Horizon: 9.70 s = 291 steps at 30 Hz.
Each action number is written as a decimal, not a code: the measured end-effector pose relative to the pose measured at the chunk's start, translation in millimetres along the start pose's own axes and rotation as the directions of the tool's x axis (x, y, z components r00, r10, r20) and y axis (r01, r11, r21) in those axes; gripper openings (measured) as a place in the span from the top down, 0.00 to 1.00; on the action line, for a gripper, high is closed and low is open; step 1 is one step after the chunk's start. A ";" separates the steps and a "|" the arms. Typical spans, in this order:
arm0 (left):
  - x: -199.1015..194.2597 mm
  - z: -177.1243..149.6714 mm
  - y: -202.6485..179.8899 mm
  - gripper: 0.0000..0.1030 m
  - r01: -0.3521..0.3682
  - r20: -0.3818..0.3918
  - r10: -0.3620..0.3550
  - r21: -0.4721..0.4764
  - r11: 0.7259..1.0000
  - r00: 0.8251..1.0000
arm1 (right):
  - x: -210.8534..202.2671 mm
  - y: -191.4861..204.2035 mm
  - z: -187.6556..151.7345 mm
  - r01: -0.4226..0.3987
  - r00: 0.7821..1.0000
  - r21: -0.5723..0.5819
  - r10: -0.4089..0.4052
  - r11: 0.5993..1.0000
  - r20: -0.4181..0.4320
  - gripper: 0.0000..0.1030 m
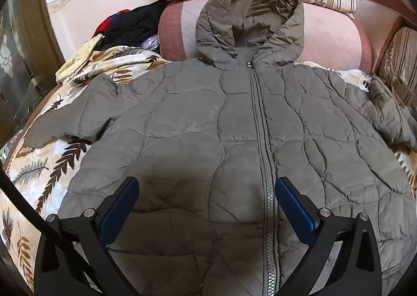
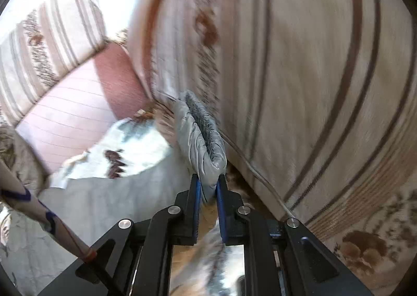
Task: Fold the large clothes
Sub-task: 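Move the right tool to the jacket sleeve cuff and grasp it, then lift the sleeve with the right tool and lay it across the chest, then open the right tool and withdraw it from the folded sleeve, then move the left tool to the other sleeve cuff and grasp it, then carry the sleeve with the left tool across the jacket body, then lower the sleeve onto the jacket and open the left tool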
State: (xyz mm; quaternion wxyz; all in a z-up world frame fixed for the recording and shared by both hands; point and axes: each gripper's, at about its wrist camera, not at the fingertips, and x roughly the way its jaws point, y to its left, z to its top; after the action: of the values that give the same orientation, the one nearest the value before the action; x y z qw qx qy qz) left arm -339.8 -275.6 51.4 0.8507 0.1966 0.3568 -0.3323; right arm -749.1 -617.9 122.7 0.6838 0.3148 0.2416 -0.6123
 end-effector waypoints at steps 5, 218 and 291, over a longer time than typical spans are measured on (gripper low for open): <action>-6.3 2.6 8.9 0.00 0.008 0.009 -0.007 -0.024 1.000 1.000 | -50.7 39.2 11.9 -0.087 0.994 -0.044 0.090 0.995 0.057 0.89; -6.9 31.1 -147.9 0.35 0.261 -0.093 -0.261 -0.015 0.965 0.961 | -0.1 121.0 -155.0 -0.523 0.823 0.113 0.535 0.845 -0.191 0.35; -108.7 -42.1 252.5 0.27 -0.231 -0.198 0.166 -0.375 0.898 0.966 | -109.2 113.5 -263.0 -0.547 0.834 -0.288 0.486 0.786 -0.260 0.47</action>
State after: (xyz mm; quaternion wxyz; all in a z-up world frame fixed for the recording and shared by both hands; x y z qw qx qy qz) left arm -238.7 -28.1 128.0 0.8707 0.0828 0.4617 -0.1479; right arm -636.8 -346.1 36.1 0.8468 0.2936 0.3090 -0.3182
